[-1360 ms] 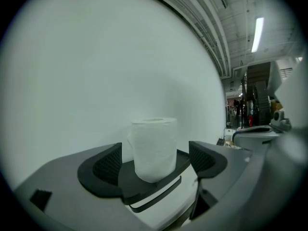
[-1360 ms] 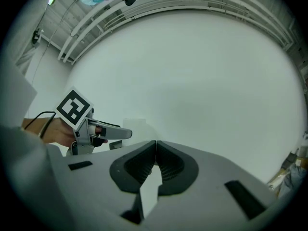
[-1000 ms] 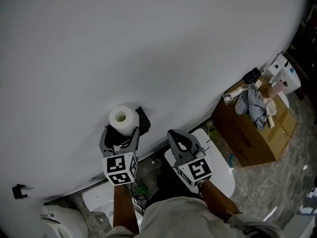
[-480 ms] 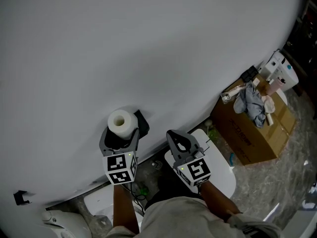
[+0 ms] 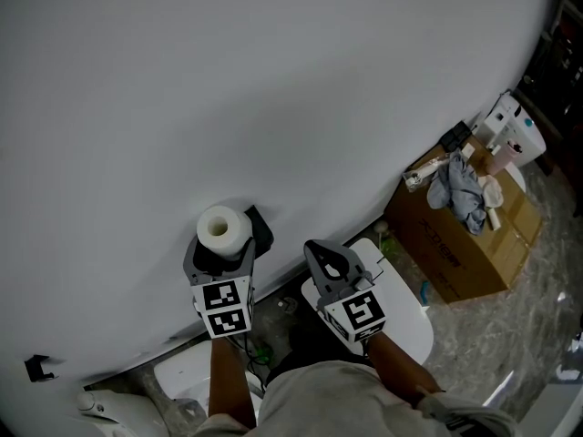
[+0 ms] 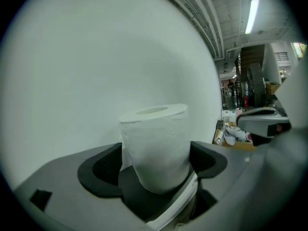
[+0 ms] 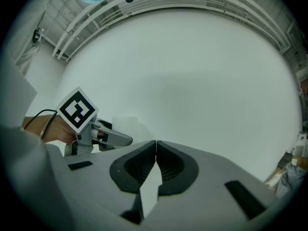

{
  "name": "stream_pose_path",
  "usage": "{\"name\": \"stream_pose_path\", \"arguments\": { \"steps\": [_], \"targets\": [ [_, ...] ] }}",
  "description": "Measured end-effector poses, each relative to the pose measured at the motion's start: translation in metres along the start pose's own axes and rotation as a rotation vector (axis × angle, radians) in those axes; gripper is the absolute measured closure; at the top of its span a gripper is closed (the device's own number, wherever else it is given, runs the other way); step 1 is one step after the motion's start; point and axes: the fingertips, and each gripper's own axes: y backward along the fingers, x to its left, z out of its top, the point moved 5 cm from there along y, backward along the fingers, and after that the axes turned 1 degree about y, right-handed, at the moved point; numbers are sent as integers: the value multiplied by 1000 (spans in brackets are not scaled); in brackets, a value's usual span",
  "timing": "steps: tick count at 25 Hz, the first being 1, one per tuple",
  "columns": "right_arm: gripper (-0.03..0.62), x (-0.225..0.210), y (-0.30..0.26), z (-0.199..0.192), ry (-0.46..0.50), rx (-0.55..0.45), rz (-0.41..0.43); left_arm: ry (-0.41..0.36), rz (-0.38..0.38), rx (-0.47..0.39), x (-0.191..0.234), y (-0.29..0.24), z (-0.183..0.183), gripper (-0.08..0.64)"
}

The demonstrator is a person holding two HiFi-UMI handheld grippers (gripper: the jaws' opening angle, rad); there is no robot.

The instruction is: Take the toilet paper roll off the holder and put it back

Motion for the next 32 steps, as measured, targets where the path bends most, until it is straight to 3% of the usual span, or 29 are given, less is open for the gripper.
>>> {"name": "stream_pose_path", "arguments": {
  "steps": [8, 23, 32],
  "targets": [
    [588, -3, 2, 0, 5, 2, -14, -19, 23, 7, 3, -1, -2, 138],
    [588, 3, 11, -2, 17, 4, -18, -46, -15, -14, 0, 4, -3, 170],
    [588, 8, 20, -2, 35, 3, -8, 0, -19, -57, 3, 13, -2, 173]
  ]
}}
